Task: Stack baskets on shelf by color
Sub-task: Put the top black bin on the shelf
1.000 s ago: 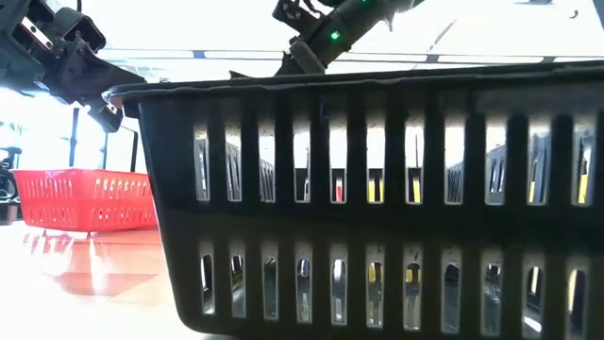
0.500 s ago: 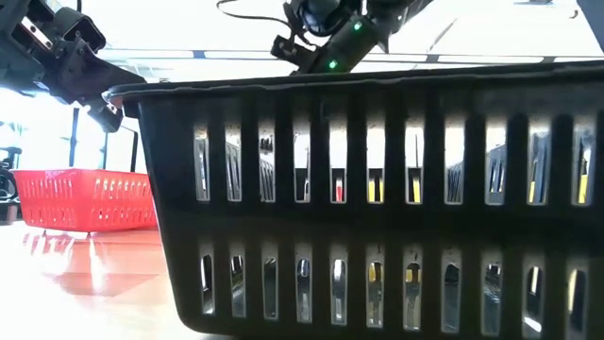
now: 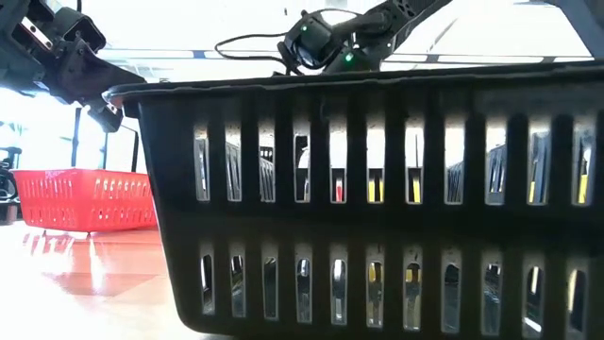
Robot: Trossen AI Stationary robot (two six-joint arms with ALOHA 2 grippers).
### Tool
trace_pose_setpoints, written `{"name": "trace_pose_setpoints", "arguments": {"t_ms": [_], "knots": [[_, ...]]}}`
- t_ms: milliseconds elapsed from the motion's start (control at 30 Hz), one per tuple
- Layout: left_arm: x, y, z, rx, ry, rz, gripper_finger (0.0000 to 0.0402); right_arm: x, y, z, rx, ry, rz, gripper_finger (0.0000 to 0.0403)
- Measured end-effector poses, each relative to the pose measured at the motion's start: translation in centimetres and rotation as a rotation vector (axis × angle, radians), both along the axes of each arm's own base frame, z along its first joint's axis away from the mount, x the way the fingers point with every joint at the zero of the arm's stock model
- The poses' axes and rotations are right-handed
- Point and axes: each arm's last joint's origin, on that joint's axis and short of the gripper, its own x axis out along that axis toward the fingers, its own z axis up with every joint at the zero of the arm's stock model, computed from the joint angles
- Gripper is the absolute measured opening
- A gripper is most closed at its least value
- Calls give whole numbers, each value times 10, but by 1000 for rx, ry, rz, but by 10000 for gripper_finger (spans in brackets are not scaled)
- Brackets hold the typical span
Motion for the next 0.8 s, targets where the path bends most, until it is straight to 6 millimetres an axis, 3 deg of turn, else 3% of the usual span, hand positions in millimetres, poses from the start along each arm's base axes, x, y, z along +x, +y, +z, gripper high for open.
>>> {"name": "trace_pose_setpoints", "arguments": {"t_ms": [800], "knots": [[0,0,0,0,0,1,0,-1,-7,-9,-43,50,30,0]]}}
